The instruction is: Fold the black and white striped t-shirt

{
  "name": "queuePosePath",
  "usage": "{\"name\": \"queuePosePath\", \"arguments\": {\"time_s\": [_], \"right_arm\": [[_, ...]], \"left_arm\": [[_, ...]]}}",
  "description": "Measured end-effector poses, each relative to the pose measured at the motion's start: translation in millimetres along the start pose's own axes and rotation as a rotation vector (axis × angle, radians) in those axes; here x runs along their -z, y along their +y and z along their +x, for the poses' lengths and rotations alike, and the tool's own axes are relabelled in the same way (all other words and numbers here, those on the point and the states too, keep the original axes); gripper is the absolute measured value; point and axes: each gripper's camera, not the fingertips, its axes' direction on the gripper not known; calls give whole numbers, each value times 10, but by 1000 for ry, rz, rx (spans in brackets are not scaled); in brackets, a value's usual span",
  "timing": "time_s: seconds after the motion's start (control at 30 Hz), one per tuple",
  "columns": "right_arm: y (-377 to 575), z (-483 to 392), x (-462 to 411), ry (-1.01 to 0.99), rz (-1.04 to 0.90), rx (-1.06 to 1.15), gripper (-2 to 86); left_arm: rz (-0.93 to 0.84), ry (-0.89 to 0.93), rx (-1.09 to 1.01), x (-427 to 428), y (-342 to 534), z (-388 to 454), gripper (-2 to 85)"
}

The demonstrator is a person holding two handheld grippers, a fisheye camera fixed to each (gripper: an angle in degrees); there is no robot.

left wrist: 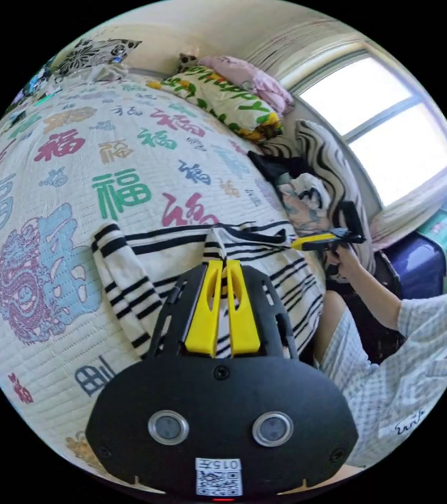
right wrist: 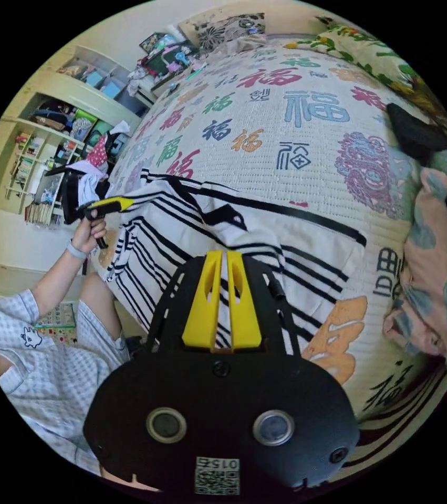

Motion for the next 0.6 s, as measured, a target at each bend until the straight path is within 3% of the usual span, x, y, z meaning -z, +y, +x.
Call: {"name": "queuePosePath", "arguments": {"time_s": [0.1, 0.17, 0.27, 0.5, 0.6], "right_arm": [[535, -43, 375, -126, 133, -74, 73], [920, -182, 399, -318, 160, -105, 103], [1139, -299, 254, -528, 149, -145, 130], [1421, -354, 174, -483, 167, -252, 107], [1586, -257, 235, -619, 304, -324, 57]], "left_arm": [[-10, 74, -124, -128, 496, 629, -6], [-23, 113, -161, -292, 806, 918, -6], [-38, 161, -109, -616, 1222, 1155, -7], [-23, 164, -17, -1070, 1639, 1381, -5], [-91, 122, -66, -1234, 1681, 1523, 6]]}}
